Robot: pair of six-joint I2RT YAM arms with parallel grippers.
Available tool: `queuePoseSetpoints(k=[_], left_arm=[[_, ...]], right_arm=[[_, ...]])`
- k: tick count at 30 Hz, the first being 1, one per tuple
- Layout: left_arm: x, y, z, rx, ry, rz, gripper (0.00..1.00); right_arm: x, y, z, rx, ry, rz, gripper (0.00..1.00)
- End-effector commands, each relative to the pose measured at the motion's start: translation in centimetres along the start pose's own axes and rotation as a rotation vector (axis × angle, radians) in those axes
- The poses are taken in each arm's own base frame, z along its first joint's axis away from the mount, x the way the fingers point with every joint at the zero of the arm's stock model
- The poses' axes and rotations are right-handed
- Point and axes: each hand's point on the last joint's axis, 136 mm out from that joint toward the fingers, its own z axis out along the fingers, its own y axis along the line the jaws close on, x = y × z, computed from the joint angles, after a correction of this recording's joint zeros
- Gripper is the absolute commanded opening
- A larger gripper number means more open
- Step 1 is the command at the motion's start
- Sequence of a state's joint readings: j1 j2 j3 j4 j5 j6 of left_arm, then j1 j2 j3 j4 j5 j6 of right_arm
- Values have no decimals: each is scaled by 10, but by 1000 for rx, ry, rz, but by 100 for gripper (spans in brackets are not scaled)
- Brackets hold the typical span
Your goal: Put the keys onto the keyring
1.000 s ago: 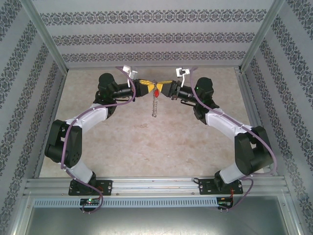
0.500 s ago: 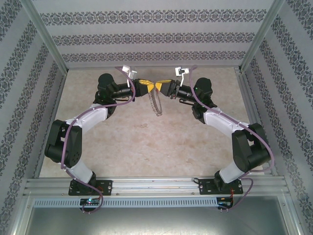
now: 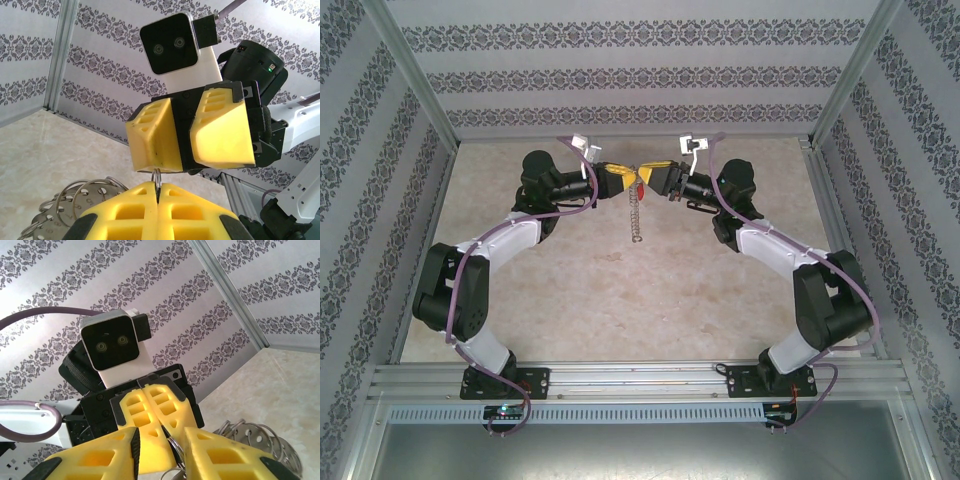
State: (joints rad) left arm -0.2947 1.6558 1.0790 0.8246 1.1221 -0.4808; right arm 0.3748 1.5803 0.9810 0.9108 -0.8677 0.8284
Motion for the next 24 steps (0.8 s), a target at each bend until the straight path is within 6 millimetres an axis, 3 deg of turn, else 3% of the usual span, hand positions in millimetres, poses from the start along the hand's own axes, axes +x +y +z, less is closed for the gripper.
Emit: queuePoseSetpoints(k=[1,6,17,24], left_arm=[[-9,-11,2,41,-26,53,0],[-9,-12,2,45,-25,51,0],[-9,-11,3,46,-24,49,0],[-9,-10,3,45,-25,46,0]], right_arm=[[-1,3,0,-43,5,-15,30],[6,-3,1,-39,13,-2,30],[11,-2,0,-56,25,4,16],[14,3,4,-91,44,6,17]])
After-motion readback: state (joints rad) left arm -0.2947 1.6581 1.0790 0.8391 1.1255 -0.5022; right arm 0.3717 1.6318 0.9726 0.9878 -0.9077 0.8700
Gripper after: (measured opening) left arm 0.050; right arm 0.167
